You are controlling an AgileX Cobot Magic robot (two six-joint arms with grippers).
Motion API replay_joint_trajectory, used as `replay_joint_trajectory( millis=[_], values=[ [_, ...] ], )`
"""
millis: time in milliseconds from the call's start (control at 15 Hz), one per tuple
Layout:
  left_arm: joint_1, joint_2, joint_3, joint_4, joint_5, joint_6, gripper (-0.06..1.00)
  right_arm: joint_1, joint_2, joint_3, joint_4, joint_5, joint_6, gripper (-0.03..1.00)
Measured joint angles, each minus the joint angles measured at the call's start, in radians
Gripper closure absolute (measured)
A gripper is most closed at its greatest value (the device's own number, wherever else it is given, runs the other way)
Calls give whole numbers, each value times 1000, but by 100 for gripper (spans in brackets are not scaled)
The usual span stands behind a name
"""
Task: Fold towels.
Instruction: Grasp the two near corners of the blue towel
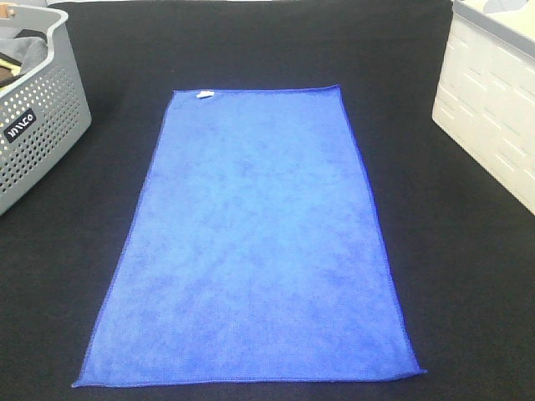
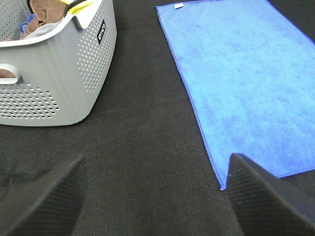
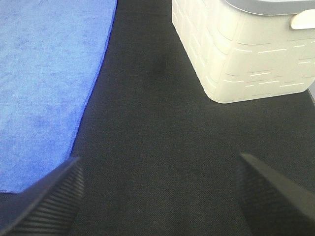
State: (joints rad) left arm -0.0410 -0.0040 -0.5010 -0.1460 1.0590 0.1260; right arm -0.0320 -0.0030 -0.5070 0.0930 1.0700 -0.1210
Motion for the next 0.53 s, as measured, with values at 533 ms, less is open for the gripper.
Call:
replay_joint_trajectory(
  millis=[533],
  values=[
    [0,0,0,0,0,0,20,0,0,0,0,0,0,17]
  ],
)
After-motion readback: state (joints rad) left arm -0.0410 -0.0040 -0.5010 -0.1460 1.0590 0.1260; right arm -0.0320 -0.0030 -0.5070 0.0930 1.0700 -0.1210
